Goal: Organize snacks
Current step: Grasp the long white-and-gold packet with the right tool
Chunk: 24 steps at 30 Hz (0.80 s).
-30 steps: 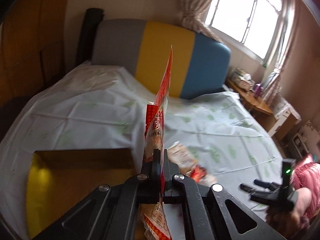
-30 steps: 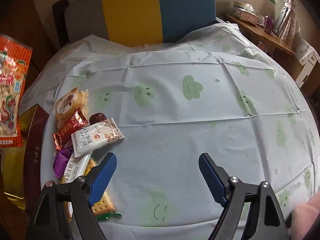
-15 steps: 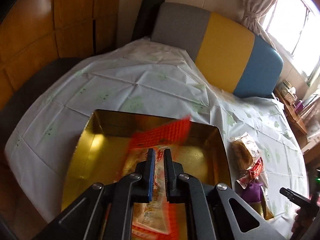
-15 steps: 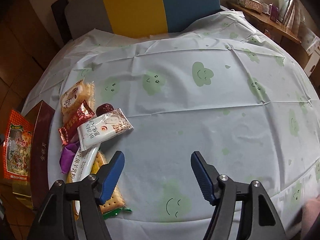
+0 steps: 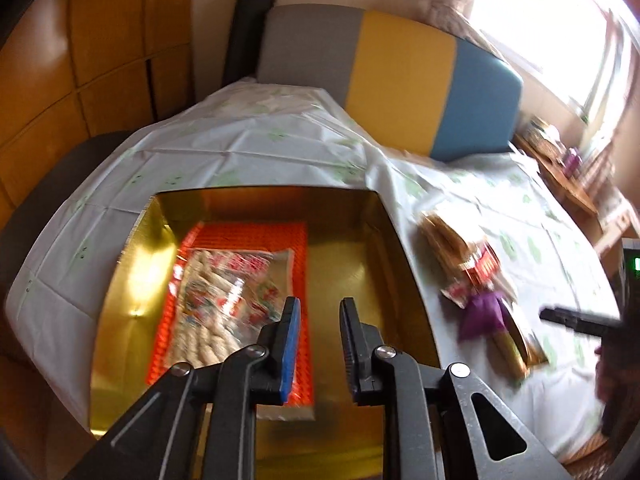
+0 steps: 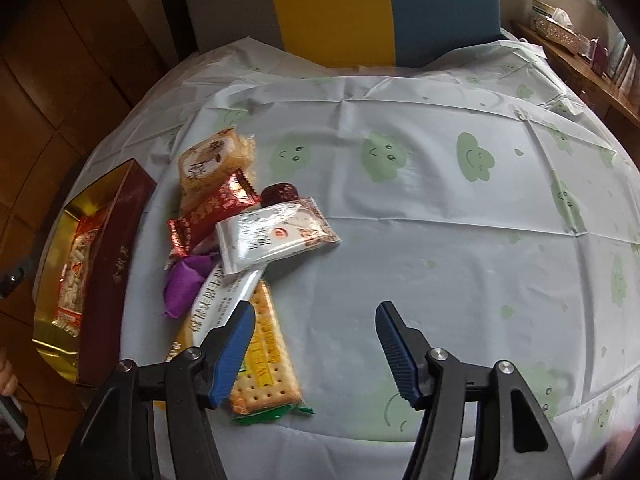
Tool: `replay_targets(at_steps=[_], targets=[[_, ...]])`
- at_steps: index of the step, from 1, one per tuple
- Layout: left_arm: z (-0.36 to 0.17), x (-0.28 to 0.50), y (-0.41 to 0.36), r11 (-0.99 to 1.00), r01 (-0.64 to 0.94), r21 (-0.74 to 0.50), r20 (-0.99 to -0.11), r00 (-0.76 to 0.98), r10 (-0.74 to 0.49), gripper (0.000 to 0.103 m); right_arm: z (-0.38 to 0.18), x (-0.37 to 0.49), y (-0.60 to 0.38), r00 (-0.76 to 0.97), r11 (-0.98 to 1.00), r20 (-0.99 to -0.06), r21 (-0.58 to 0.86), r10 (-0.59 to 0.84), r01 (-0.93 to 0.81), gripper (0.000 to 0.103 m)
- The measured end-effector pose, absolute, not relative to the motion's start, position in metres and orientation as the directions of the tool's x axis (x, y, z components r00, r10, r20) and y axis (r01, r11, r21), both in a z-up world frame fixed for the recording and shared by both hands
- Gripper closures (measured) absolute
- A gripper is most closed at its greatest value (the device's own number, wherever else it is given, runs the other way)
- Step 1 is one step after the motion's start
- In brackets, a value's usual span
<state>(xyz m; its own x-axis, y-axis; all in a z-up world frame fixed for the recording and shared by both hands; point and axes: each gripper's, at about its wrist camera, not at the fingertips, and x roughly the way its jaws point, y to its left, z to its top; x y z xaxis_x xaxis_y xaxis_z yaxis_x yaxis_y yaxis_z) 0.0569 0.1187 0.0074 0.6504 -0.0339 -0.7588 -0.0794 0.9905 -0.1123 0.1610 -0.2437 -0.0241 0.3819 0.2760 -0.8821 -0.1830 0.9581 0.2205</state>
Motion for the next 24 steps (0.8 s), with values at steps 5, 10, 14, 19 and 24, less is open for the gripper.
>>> replay_targets(at_steps=[5,10,14,19,24], targets=[[0.003,0.044,0.086,0.997,0.023,-0.071,-0.757,0.650,-0.068,0.082,-0.022,0.159,-0.228,0.366,0.932,-0.863,0.275,0.347,-0.235,0.039],[0.002,0.030,0.059,0.989,0.142,-0.041,-0.744,0.656,-0.125,0.082,-0.024,0.157,-0.208,0.369,0.926,-0.864,0.243,0.342,-0.289,0.039],[-0.003,0.019,0.043,0.978,0.210,-0.017,-0.748,0.646,-0.152,0.082,-0.027,0.158,-0.202,0.362,0.922,-0.865,0.245,0.347,-0.299,0.039],[-0.008,0.012,0.029,0.965,0.260,-0.020,-0.759,0.624,-0.184,0.081,-0.030,0.154,-0.188,0.336,0.905,-0.874,0.224,0.350,-0.361,0.039],[-0.015,0.009,0.024,0.960,0.280,-0.029,-0.772,0.604,-0.199,0.081,-0.041,0.151,-0.170,0.347,0.907,-0.903,0.098,0.254,-0.410,0.063]])
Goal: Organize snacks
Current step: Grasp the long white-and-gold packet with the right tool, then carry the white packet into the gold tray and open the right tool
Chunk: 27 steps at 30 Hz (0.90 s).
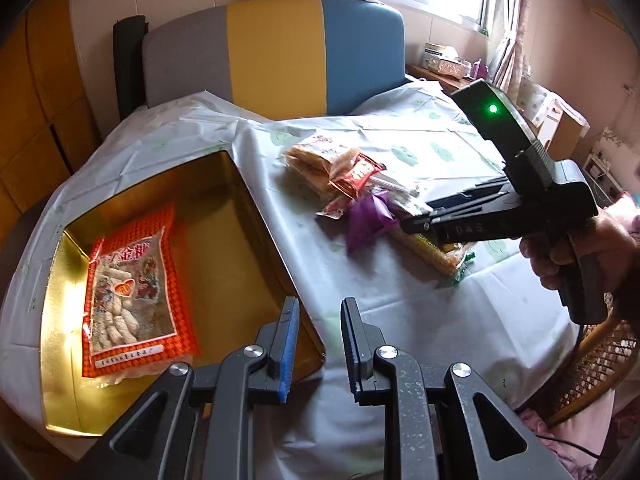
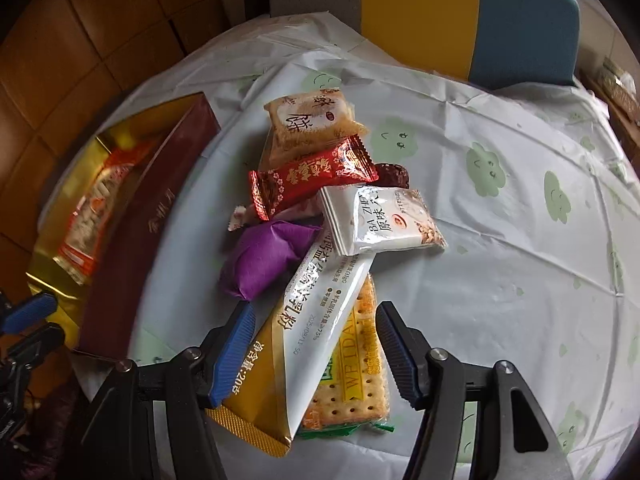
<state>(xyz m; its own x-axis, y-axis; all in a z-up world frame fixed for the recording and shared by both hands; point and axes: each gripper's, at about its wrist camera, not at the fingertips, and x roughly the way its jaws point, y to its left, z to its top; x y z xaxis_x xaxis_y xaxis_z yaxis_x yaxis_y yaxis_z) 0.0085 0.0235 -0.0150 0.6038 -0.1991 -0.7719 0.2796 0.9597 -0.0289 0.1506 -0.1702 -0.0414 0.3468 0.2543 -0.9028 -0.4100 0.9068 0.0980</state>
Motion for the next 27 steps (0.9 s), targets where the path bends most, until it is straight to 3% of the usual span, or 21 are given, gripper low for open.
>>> replay_targets(at_steps=[9,18,27], targets=[[-0.027,-0.002,0.014,0.939,0.339,-0.050,-0.789,0.563,-0.245,0.081,-0.041,0.150,-0.181,0.331,0.911,-0.915,0.083,0.230,-0.404,0.077],[-0.027,-0.006,0.017,0.939,0.334,-0.075,-0.787,0.558,-0.262,0.081,-0.031,0.138,-0.198,0.285,0.912,-0.905,0.205,0.314,-0.354,0.079],[-0.027,-0.006,0.025,0.940,0.322,-0.111,-0.779,0.559,-0.284,0.081,-0.018,0.093,-0.206,0.279,0.910,-0.898,0.241,0.341,-0.338,0.079]])
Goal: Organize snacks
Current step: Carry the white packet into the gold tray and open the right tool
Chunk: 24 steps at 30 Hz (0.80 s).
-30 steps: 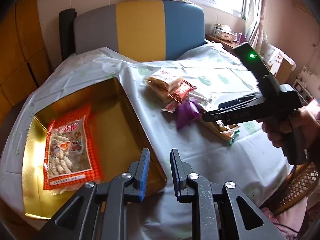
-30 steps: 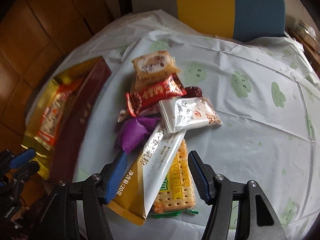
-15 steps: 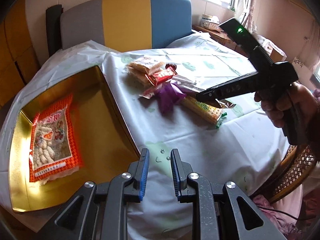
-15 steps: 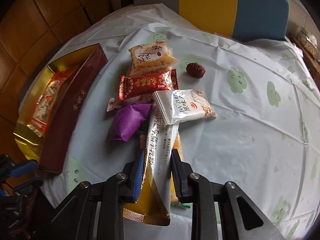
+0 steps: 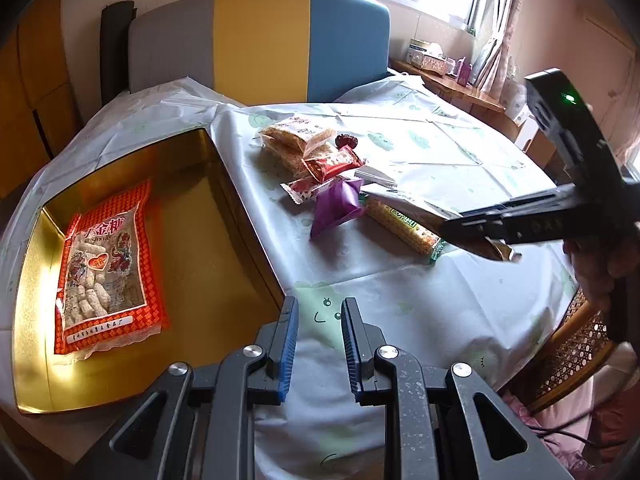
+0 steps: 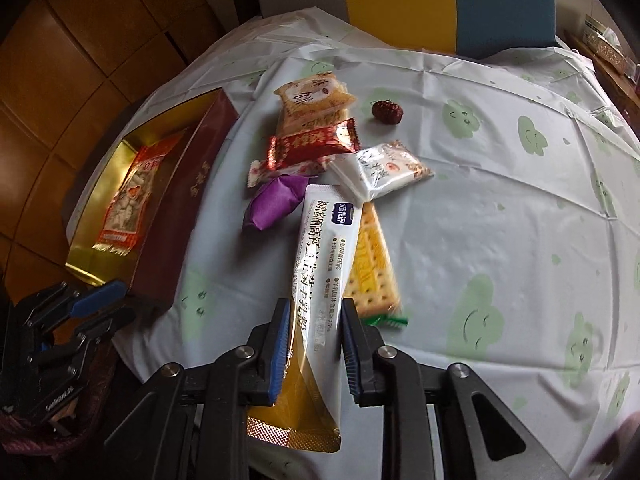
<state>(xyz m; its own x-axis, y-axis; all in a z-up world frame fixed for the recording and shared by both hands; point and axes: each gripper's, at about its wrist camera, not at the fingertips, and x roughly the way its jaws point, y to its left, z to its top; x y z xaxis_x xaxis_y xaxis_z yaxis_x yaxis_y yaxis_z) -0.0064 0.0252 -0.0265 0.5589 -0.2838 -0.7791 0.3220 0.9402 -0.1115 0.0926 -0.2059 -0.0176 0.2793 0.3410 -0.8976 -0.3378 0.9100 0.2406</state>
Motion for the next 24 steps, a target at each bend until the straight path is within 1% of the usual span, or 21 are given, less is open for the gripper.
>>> replay_targets(at_steps=[8,12,19,22,23,24], targets=[[-0.025,-0.008,0.036,0.947,0.293,-0.129,-0.770,0.572,-0.282,0.080,0.004,0.069,-0.199,0.357,0.907,-0.863,0.231,0.357,-0.351,0.079],[-0.022,-0.009,0.046,0.954,0.267,-0.135,-0.764,0.585,-0.272,0.080,0.015,0.070,-0.188,0.372,0.891,-0.839,0.256,0.397,-0.376,0.079],[-0.020,-0.011,0.078,0.972,0.179,-0.153,-0.755,0.613,-0.232,0.080,0.030,0.087,-0.127,0.329,0.817,-0.792,0.336,0.514,-0.468,0.079],[-0.020,-0.010,0.094,0.978,0.133,-0.162,-0.755,0.622,-0.210,0.080,0.032,0.099,-0.092,0.312,0.794,-0.783,0.347,0.539,-0.499,0.079],[-0.020,-0.010,0.099,0.979,0.119,-0.163,-0.755,0.624,-0.202,0.080,0.031,0.105,-0.081,0.305,0.788,-0.780,0.355,0.547,-0.504,0.078],[-0.020,-0.009,0.103,0.981,0.105,-0.165,-0.755,0.626,-0.194,0.080,0.029,0.110,-0.070,0.300,0.782,-0.776,0.363,0.555,-0.507,0.076]])
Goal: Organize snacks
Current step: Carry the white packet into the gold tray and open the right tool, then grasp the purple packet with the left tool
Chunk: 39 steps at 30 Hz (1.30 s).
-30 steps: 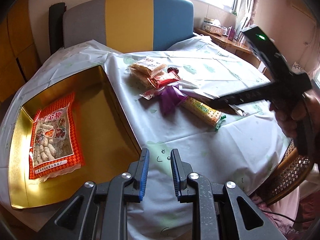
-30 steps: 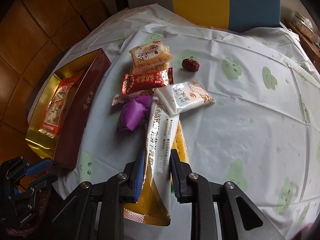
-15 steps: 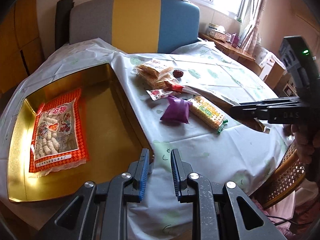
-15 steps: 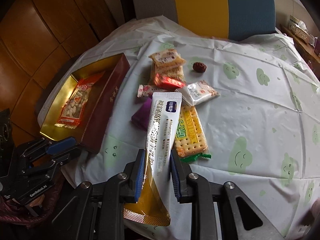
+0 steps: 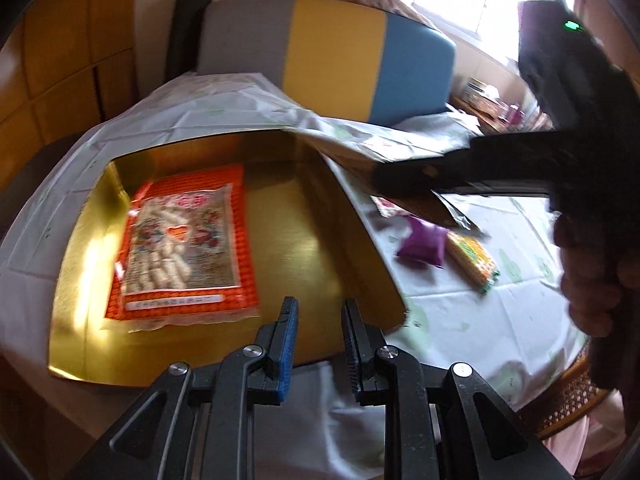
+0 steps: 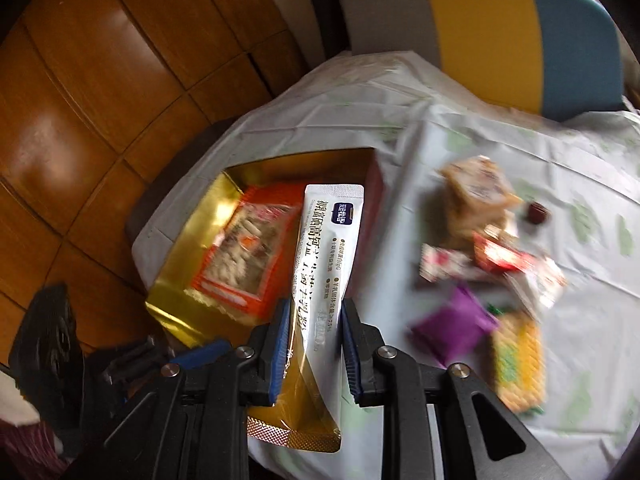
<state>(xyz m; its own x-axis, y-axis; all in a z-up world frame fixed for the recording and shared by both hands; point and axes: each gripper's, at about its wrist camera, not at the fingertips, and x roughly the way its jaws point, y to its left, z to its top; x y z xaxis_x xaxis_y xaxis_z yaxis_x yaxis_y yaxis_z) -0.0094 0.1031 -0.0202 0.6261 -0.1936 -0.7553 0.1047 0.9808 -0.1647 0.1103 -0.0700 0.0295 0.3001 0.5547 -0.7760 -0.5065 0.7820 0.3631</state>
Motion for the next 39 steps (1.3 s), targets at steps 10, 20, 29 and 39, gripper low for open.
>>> replay_targets(at_steps=[10,20,29,39], targets=[[-0.027,-0.005,0.129,0.984,0.019,-0.176,-0.771,0.620,-0.149,0.080,0.013,0.130,-0.032,0.312,0.802,-0.792,0.338,0.525,-0.492,0.062],[-0.028,-0.004,0.118,0.987,0.034,-0.159,-0.779,0.610,-0.147,0.072,0.012,0.128,-0.097,0.421,0.879,-0.815,0.206,0.398,-0.431,0.062],[-0.027,0.003,0.103,0.989,0.048,-0.143,-0.802,0.579,-0.144,0.072,0.008,0.147,-0.178,0.473,0.948,-0.847,0.104,0.242,-0.300,0.055],[-0.008,0.019,0.051,0.980,0.185,-0.071,-0.787,0.593,-0.169,0.066,-0.013,0.171,-0.264,0.466,0.989,-0.873,0.140,0.146,-0.048,0.054]])
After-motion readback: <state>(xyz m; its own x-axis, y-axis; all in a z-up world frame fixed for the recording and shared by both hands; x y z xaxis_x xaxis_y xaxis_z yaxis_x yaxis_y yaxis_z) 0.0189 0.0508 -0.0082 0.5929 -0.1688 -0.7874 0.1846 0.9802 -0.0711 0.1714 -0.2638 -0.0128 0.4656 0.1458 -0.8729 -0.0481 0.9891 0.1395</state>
